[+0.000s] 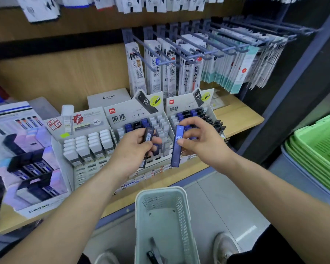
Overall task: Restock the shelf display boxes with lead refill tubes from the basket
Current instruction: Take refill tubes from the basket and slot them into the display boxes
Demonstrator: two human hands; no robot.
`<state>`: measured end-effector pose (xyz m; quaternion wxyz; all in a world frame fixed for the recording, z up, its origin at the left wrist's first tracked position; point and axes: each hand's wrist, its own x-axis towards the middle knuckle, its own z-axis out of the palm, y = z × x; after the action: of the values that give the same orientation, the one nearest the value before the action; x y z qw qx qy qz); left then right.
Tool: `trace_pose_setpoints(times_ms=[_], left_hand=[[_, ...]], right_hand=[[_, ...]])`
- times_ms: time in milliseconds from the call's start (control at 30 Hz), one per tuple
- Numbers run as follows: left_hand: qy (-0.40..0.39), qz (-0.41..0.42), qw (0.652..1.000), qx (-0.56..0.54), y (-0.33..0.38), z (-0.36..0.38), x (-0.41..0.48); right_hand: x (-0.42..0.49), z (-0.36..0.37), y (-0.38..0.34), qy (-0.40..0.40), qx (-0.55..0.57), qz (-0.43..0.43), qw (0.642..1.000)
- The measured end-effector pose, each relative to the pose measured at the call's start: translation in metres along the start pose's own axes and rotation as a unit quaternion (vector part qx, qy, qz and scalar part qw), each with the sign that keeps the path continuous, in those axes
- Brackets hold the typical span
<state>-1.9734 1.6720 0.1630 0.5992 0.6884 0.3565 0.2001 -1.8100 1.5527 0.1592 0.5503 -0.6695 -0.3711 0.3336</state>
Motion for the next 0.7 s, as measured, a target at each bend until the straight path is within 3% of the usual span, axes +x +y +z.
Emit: trace_pose_setpoints(times_ms=[167, 333, 467, 700], left_hand=[[0.001, 0.001, 1.000, -0.013, -0.009, -0.024, -0.014], [0.030, -0.004, 1.000, 0.003, -0.022, -0.045, -0.020], [0.044, 0.000, 0.999, 0.026, -0.030, -0.056, -0.022], [0.067, -0.005, 0.996, 0.051, -0.039, -0.068, -0.024]], right_hand=[[0.010, -0.003, -0.001, 0.041, 0.028, 0.010, 0.999], [0.025, -0.001, 0.000, 0.071, -0.033, -0.015, 0.997], [0.036, 0.013, 0.006, 0.023, -0.129, -0.058, 0.990], [0.046, 0.036, 0.016, -0.051, -0.321, -0.091, 0.941]])
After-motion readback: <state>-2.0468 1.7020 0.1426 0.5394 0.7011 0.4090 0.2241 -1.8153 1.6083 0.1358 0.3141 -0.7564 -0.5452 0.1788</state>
